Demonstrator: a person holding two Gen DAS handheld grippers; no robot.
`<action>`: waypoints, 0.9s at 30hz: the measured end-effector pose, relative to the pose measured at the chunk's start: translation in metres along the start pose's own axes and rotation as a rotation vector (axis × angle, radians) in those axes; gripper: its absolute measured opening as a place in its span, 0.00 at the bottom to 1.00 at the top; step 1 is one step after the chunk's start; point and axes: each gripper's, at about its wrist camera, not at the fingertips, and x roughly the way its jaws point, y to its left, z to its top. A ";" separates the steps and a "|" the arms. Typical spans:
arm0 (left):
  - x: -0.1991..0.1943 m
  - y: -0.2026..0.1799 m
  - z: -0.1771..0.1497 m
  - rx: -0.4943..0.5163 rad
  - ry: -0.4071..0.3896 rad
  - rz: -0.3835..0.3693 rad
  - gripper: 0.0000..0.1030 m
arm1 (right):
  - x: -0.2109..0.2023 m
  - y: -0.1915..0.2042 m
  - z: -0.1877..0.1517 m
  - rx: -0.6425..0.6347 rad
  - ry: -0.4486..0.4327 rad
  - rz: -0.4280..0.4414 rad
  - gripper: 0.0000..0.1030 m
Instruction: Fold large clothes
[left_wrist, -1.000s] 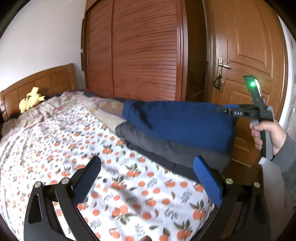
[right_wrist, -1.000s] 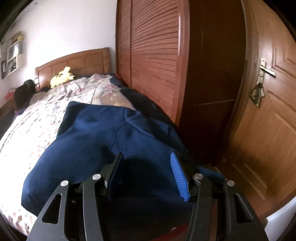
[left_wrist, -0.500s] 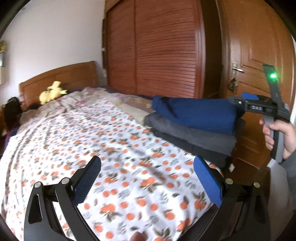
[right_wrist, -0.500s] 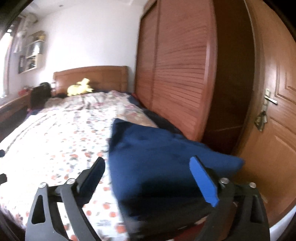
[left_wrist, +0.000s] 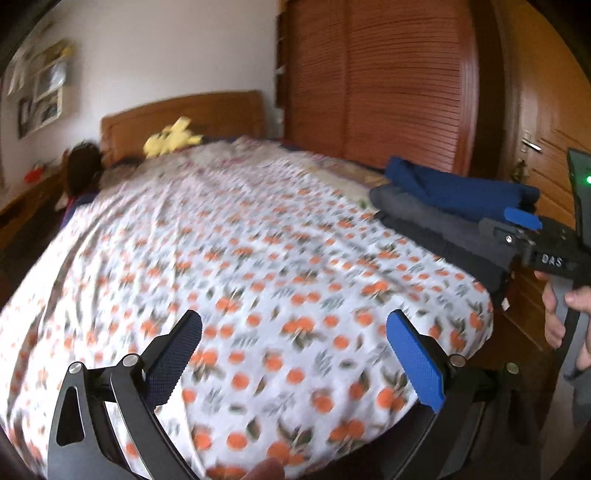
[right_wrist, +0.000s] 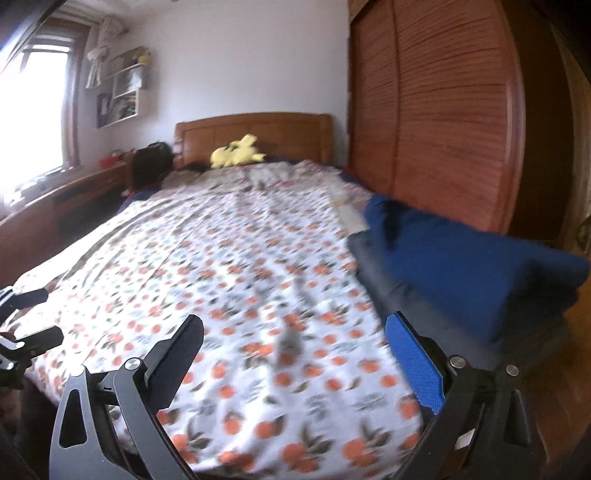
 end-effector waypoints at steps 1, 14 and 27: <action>0.000 0.008 -0.008 -0.019 0.016 0.016 0.98 | 0.002 0.006 -0.004 -0.001 0.003 0.011 0.93; -0.043 0.088 -0.061 -0.165 0.022 0.188 0.98 | 0.001 0.084 -0.030 -0.016 0.028 0.134 0.93; -0.125 0.110 -0.029 -0.186 -0.172 0.339 0.98 | -0.034 0.153 -0.005 -0.028 -0.096 0.256 0.92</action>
